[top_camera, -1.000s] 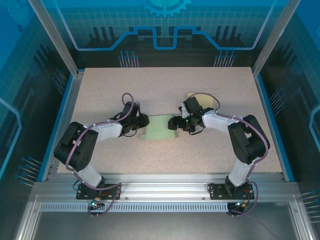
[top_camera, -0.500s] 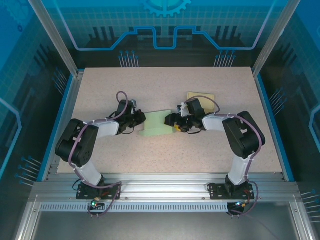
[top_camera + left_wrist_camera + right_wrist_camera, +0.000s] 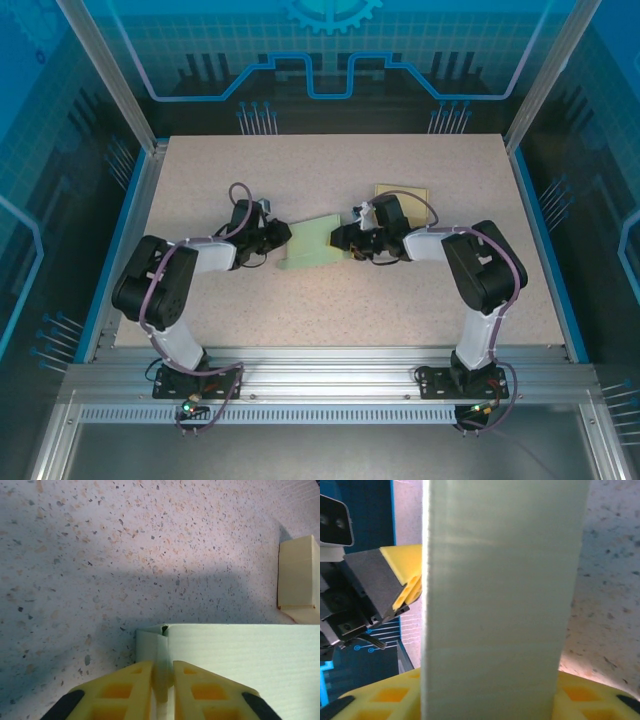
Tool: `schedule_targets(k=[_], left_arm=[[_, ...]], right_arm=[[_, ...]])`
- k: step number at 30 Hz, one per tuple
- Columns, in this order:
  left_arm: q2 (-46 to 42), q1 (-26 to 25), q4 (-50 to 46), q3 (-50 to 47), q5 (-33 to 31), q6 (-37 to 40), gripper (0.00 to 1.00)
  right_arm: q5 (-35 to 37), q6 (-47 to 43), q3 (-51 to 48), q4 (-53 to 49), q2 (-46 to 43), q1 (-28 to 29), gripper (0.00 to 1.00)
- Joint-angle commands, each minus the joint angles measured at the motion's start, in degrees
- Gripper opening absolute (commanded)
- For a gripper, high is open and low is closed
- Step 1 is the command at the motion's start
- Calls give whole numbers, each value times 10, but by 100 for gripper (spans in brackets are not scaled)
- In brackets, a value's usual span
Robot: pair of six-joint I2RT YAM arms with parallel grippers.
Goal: Fold the paper box
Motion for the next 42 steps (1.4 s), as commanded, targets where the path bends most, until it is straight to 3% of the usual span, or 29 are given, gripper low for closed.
schedule_targets(k=[1, 6, 10, 13, 14, 17, 22, 26, 32, 37, 42], left_arm=[[-34, 0, -69, -20, -6, 22, 25], [-113, 0, -58, -31, -17, 70, 43], [-188, -8, 16, -76, -12, 150, 56], [-257, -58, 121, -142, -23, 289, 68], [-280, -94, 158, -169, -48, 358, 76], [-328, -177, 233, -226, -73, 534, 84], [-342, -250, 188, -226, -111, 708, 98], [-279, -304, 219, -208, -257, 807, 99], [-166, -309, 321, -163, -389, 860, 98], [-90, -318, 390, -124, -437, 922, 93], [-25, -325, 525, -108, -487, 977, 76]], right_arm=[[-28, 29, -11, 37, -17, -7, 45], [-22, 51, -20, 5, -56, -17, 42], [-14, 69, -25, -56, -101, -32, 42], [-17, 86, -46, -75, -135, -47, 42], [-18, 89, -48, -86, -147, -53, 42], [-25, 91, -49, -117, -176, -68, 42], [-25, 85, -43, -163, -213, -80, 43], [-19, 84, -43, -181, -235, -80, 43], [-10, 84, -46, -192, -261, -78, 43], [-7, 85, -52, -197, -270, -76, 43], [-6, 83, -54, -199, -279, -76, 43]])
